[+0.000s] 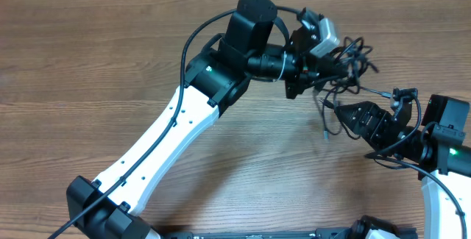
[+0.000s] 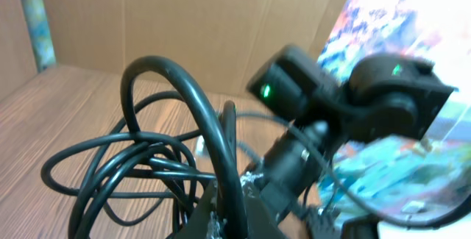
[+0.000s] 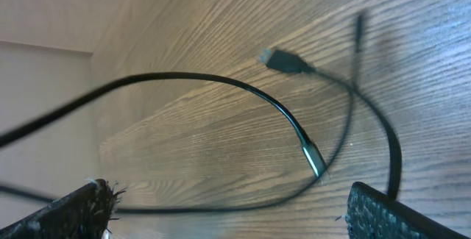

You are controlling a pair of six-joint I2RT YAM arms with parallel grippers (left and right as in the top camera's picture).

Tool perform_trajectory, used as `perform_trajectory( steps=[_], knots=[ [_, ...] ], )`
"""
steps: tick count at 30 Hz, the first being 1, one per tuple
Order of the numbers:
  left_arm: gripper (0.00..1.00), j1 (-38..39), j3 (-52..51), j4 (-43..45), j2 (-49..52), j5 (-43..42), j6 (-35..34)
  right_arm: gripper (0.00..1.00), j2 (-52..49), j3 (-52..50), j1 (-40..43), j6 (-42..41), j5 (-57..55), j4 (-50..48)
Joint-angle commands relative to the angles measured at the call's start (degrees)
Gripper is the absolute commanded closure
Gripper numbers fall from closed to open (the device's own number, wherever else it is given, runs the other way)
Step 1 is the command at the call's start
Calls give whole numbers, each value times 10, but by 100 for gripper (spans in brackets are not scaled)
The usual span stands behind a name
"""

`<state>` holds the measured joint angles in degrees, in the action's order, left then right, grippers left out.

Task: Untangle cables

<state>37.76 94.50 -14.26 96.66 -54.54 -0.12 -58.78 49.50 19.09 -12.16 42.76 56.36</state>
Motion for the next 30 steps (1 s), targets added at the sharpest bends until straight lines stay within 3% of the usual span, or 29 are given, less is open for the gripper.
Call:
perform_trajectory(
  steps=[1, 7, 20, 30],
  knots=[
    [96, 5, 5, 44, 1, 0, -114, 1, 2, 0, 0, 2, 19, -3],
    [96, 5, 5, 72, 1, 24, -163, 1, 2, 0, -12, 2, 20, -5],
    [96, 3, 5, 68, 1, 180, -303, 1, 2, 0, -15, 4, 35, -6],
    [96, -34, 5, 17, 1, 169, -281, 0, 2, 0, -15, 1, 47, -55]
  ],
)
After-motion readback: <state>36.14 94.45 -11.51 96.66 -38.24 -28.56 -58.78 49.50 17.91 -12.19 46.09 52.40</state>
